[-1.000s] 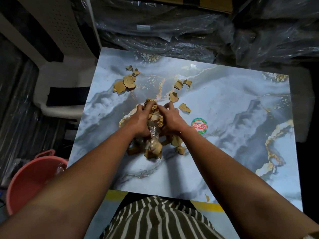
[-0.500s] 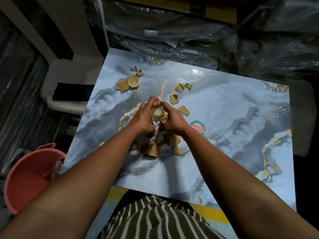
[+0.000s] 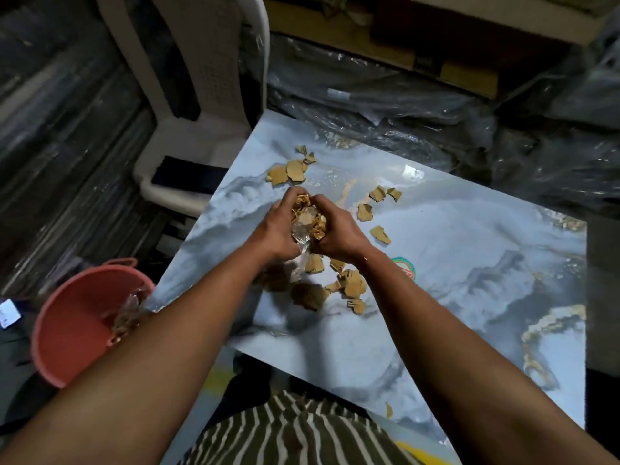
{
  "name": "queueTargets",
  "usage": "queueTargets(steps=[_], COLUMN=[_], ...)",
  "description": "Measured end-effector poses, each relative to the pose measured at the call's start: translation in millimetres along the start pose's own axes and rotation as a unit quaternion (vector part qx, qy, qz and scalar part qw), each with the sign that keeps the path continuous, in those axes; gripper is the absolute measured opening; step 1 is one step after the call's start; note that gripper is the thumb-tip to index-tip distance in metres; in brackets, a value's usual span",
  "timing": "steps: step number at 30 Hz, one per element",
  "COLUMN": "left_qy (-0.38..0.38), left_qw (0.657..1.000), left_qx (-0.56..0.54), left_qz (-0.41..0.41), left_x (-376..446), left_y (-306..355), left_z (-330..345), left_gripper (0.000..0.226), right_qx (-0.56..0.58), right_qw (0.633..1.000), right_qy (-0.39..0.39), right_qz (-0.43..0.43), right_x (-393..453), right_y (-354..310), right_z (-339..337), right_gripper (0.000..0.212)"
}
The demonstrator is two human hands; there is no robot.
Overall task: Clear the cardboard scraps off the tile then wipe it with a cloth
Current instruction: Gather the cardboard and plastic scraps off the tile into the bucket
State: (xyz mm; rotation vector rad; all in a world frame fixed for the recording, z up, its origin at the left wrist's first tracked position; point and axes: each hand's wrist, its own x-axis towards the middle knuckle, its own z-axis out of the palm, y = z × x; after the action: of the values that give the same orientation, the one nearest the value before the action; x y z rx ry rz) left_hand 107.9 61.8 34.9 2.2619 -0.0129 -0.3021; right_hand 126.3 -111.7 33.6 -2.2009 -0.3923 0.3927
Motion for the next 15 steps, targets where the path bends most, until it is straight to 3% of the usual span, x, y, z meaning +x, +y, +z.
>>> queueTargets(steps=[7, 15], left_qy=[0.076, 0.122], left_qw=[0.996, 0.984], left_qx=[-0.046, -0.082], left_qz=[-0.019, -0.097], left_x=[-39, -109], left_y=[-64, -178], left_z=[-52, -144], left_gripper=[0.091, 0.101], right_qx=[-0.031, -0.036], right_qw=[0.997, 0.988], right_qy=[-0.043, -0.110], right_qz=[-0.062, -0.103], right_x=[30, 67], right_y=[-59, -151], right_z=[64, 196], right_gripper=[0.077, 0.075])
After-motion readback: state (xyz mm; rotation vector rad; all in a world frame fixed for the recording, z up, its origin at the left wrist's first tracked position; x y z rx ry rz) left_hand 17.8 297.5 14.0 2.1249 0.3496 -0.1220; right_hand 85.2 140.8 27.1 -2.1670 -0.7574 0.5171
